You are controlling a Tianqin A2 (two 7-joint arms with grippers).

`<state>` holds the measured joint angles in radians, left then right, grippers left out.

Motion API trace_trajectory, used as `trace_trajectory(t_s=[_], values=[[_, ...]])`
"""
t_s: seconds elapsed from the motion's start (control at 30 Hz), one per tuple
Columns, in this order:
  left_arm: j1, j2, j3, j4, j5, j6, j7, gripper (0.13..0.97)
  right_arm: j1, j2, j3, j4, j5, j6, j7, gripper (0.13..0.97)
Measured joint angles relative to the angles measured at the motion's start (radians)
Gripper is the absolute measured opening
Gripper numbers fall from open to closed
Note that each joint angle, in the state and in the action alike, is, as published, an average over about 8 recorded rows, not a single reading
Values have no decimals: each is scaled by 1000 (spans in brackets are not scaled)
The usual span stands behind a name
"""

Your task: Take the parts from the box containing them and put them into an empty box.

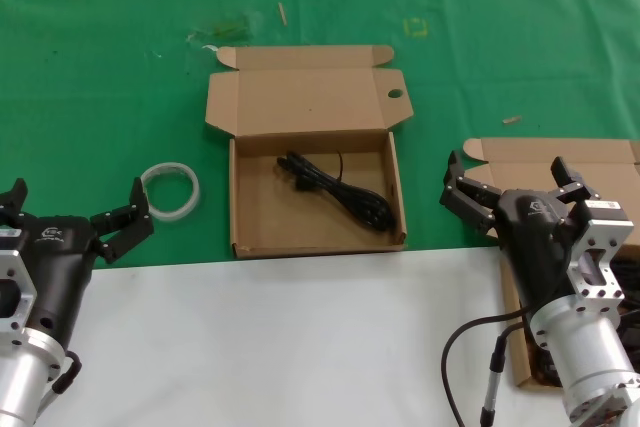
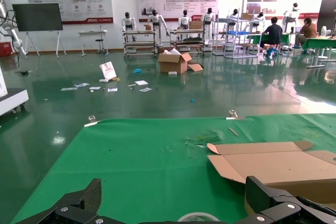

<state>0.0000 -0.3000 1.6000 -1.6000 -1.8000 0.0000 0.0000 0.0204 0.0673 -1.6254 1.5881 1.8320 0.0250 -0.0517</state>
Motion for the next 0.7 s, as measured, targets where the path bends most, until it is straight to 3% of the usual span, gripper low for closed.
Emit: trace_trajectory(t_s=[0.7], values=[[0, 0, 0, 0, 0, 0, 0, 966, 0, 0, 0, 0, 0, 0, 0, 966]])
